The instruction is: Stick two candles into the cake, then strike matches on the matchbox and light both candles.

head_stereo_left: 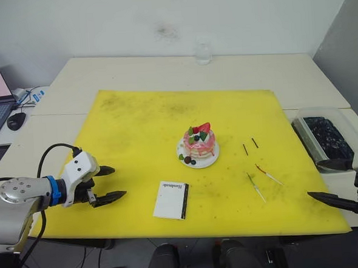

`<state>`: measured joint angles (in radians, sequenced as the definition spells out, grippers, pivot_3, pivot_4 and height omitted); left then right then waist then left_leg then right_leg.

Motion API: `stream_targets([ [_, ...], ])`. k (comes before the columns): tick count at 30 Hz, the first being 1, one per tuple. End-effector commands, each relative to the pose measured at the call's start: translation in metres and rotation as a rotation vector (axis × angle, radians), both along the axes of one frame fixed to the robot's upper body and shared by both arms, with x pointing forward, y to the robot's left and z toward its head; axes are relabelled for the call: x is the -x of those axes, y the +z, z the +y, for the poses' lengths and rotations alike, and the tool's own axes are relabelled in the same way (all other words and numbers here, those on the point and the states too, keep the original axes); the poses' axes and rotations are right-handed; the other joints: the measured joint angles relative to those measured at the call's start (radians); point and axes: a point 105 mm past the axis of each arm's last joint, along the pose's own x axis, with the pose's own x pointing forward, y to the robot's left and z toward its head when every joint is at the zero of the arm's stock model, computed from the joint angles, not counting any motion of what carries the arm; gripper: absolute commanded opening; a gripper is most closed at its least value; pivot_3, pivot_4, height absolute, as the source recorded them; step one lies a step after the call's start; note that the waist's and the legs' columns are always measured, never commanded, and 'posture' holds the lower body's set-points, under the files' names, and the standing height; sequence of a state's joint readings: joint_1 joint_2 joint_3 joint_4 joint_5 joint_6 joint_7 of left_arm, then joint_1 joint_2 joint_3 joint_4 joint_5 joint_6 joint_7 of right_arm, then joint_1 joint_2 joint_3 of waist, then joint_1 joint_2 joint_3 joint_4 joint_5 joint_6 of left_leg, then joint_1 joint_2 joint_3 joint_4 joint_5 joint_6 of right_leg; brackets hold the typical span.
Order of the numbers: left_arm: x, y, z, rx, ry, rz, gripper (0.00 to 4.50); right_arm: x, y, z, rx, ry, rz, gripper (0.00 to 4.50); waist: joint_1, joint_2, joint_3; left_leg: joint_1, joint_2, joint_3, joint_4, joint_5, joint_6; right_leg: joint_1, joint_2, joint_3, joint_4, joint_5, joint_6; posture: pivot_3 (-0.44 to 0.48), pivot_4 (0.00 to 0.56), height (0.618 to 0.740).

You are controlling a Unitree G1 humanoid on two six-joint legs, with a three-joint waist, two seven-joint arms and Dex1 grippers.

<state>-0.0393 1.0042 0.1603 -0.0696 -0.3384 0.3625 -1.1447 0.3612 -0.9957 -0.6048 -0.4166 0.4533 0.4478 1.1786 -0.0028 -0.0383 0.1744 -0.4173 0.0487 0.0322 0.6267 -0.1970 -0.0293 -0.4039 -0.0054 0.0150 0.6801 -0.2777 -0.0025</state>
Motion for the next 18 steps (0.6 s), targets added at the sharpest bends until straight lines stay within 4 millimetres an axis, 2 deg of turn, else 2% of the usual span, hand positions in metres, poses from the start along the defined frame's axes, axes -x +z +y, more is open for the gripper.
stream_targets([
  [1, -0.002, 0.008, -0.002, 0.003, -0.021, -0.029, 4.46, -0.001, 0.004, 0.000, 0.005, 0.006, -0.033, 4.50, 0.000, 0.000, 0.000, 0.000, 0.000, 0.000, 0.000, 0.000, 0.000, 0.000, 0.000, 0.000, 0.000, 0.000, 0.000, 0.000, 0.150, 0.740],
  [7, -0.009, 0.009, 0.003, 0.041, -0.005, 0.001, 4.46, -0.003, 0.002, -0.001, 0.007, -0.003, -0.040, 4.50, 0.000, 0.000, 0.000, 0.000, 0.000, 0.000, 0.000, 0.000, 0.000, 0.000, 0.000, 0.000, 0.000, 0.001, 0.002, 0.000, 0.150, 0.740],
  [14, -0.006, 0.012, 0.003, 0.074, -0.055, -0.008, 4.46, -0.002, 0.001, 0.000, 0.000, -0.008, -0.045, 4.50, 0.000, 0.000, 0.000, 0.000, 0.000, 0.000, 0.000, 0.000, 0.000, 0.000, 0.000, 0.000, 0.000, 0.001, 0.002, 0.000, 0.150, 0.740],
  [18, -0.012, 0.010, 0.011, 0.079, -0.005, -0.006, 4.46, 0.001, 0.000, 0.001, -0.003, -0.010, -0.046, 4.50, 0.000, 0.000, 0.000, 0.000, 0.000, 0.000, 0.000, 0.000, 0.000, 0.000, 0.000, 0.000, 0.000, 0.002, 0.003, 0.000, 0.150, 0.740],
])
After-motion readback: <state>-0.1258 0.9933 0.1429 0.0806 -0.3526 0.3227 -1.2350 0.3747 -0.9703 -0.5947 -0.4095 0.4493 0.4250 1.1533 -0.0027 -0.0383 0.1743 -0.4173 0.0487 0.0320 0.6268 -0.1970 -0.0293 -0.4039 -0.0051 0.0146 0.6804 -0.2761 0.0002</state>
